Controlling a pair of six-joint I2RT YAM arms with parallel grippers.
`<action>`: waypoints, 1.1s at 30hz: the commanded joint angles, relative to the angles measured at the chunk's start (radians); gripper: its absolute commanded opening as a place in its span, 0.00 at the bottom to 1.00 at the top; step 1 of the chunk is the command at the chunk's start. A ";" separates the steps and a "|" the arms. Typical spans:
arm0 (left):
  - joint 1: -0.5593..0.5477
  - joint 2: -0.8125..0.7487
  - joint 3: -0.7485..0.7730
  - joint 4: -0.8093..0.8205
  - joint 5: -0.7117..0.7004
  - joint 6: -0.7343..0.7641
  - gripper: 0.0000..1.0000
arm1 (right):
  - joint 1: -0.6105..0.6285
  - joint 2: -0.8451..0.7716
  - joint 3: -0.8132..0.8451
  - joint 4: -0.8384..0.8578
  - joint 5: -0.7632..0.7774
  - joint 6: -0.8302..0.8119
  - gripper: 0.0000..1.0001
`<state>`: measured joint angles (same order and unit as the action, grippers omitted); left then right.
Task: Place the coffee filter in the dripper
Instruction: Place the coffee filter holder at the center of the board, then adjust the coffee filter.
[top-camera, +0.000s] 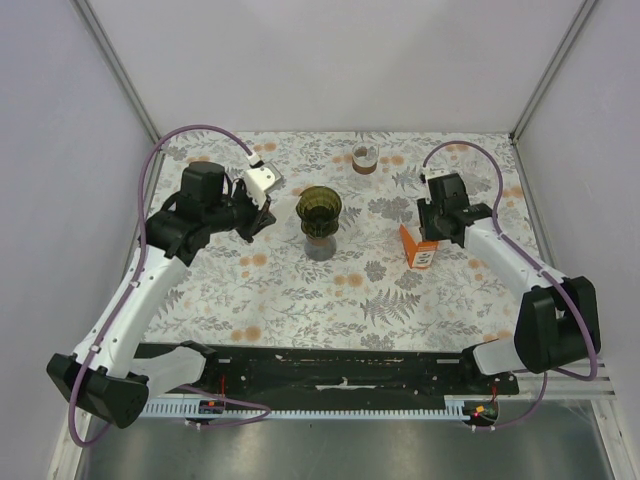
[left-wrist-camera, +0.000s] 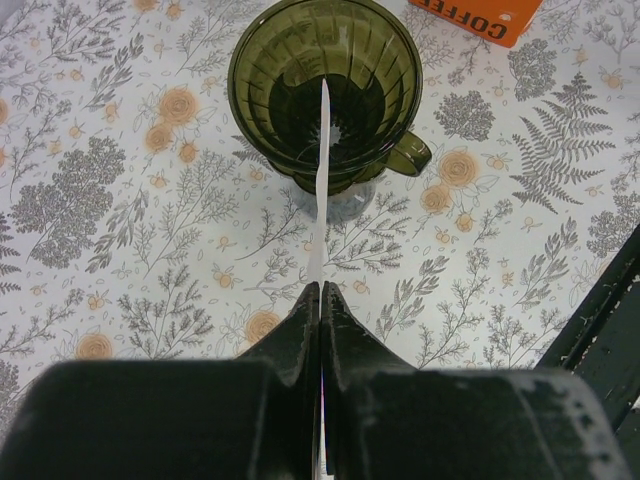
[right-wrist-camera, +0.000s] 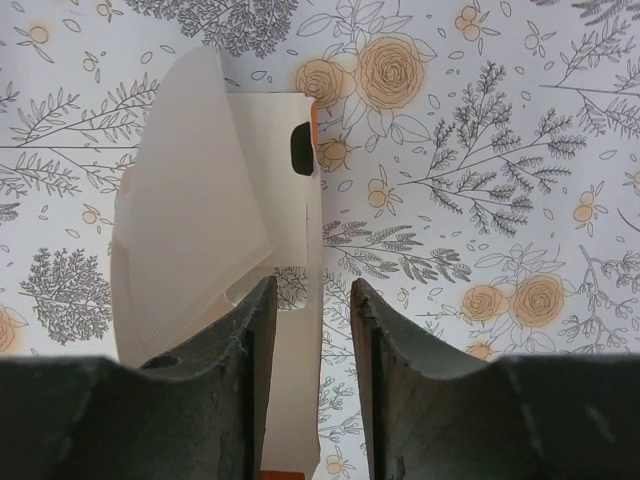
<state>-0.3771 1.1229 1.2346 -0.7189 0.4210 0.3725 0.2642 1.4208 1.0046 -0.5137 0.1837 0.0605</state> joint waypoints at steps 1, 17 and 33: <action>0.000 -0.012 0.049 -0.020 0.038 0.025 0.02 | -0.002 -0.036 0.097 -0.032 -0.044 -0.007 0.46; 0.000 0.000 0.135 -0.140 0.178 0.086 0.02 | 0.217 -0.212 0.283 -0.054 -0.336 -0.184 0.78; 0.001 -0.014 0.267 -0.382 0.555 0.244 0.02 | 0.547 -0.189 0.199 0.506 -0.891 -0.192 0.78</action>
<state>-0.3771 1.1252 1.4528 -1.0512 0.8745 0.5579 0.7872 1.1645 1.1534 -0.1062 -0.6048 -0.1501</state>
